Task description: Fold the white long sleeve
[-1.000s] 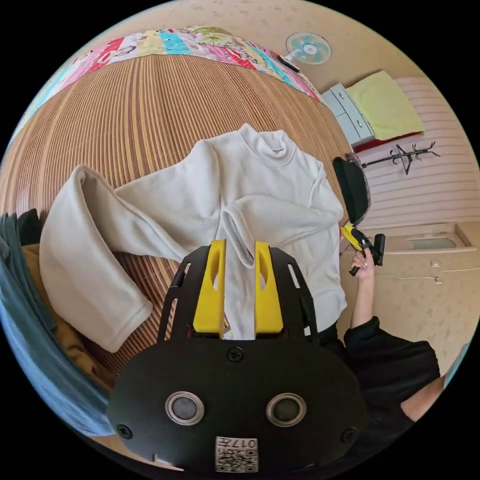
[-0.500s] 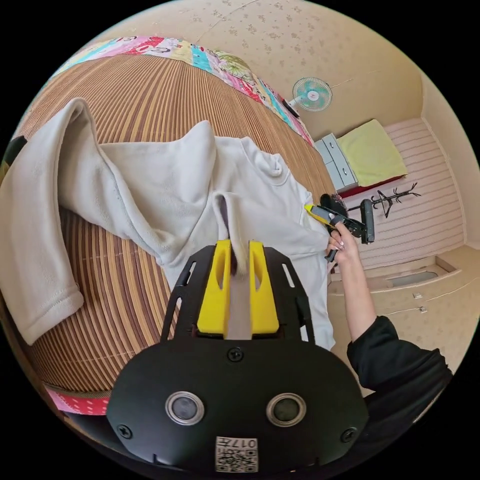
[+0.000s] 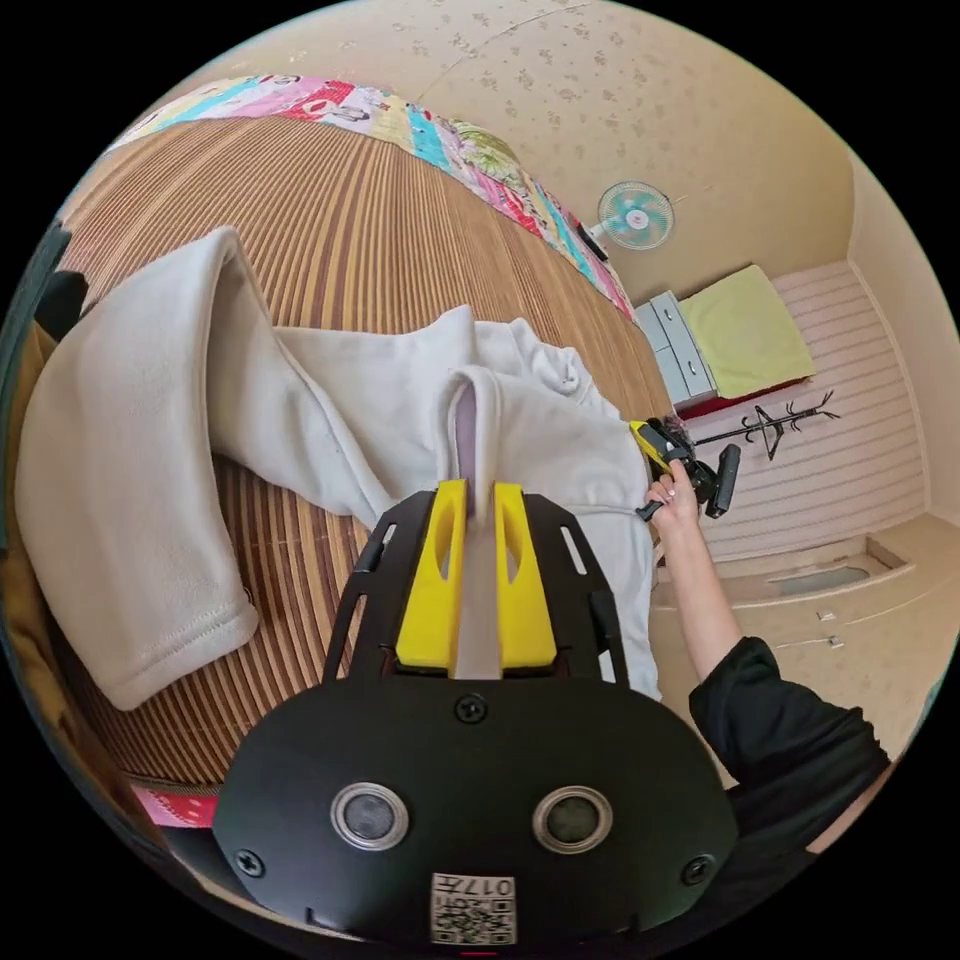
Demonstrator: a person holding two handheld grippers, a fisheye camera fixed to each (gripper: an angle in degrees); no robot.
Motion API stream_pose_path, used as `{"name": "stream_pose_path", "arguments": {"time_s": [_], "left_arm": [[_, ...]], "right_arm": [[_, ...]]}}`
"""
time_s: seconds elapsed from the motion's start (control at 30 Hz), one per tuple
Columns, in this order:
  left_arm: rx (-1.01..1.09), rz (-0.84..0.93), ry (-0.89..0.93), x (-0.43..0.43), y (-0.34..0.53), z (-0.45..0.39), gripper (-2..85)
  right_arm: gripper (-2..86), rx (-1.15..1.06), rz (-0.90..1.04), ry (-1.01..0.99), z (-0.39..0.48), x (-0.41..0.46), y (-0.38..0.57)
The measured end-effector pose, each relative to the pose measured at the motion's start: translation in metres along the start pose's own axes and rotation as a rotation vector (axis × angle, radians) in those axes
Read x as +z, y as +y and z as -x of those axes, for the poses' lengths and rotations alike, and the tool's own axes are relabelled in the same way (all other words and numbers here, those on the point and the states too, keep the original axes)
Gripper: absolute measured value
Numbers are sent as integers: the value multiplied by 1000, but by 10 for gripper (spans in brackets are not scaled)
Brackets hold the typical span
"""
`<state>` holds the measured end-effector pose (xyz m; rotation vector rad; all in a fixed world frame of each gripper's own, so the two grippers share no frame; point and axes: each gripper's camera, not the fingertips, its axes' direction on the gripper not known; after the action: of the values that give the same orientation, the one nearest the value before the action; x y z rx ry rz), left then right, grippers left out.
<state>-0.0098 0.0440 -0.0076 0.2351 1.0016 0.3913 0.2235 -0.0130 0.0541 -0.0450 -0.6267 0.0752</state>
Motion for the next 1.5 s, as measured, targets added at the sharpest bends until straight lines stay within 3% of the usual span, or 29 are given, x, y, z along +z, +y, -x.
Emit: {"name": "stream_pose_path", "arguments": {"time_s": [0.1, 0.33, 0.53, 0.6, 0.7, 0.73, 0.83, 0.97, 1.17, 1.37, 1.5], "left_arm": [[-48, -136, 27, -28, 36, 1, 68], [50, -320, -530, -91, 102, -62, 104], [53, -73, -690, -14, 68, -47, 121], [101, -88, -731, -11, 70, -60, 103], [119, -105, -617, -43, 81, -85, 47], [116, -198, -561, -73, 93, -101, 45], [167, -426, -611, -150, 128, -157, 44], [437, -639, -624, -231, 173, -233, 44], [829, -627, -449, -270, 213, -299, 43], [874, -527, -284, -257, 220, -305, 42], [847, -522, -259, -251, 228, -301, 45]], "right_arm": [[61, -76, -90, -64, 9, -31, 30], [65, -252, -72, -131, 31, -76, 126], [69, -234, 8, -208, 32, -75, 178], [70, -221, 24, -230, 31, -78, 188], [69, -239, 30, -229, 28, -94, 201], [69, -249, 26, -227, 25, -102, 206], [71, -301, 25, -261, 18, -120, 218], [80, -467, 32, -363, 31, -138, 238], [118, -880, -17, -520, 117, -159, 270], [143, -1274, -49, -631, 274, -172, 276], [126, -1481, 31, -531, 375, -150, 292]]}}
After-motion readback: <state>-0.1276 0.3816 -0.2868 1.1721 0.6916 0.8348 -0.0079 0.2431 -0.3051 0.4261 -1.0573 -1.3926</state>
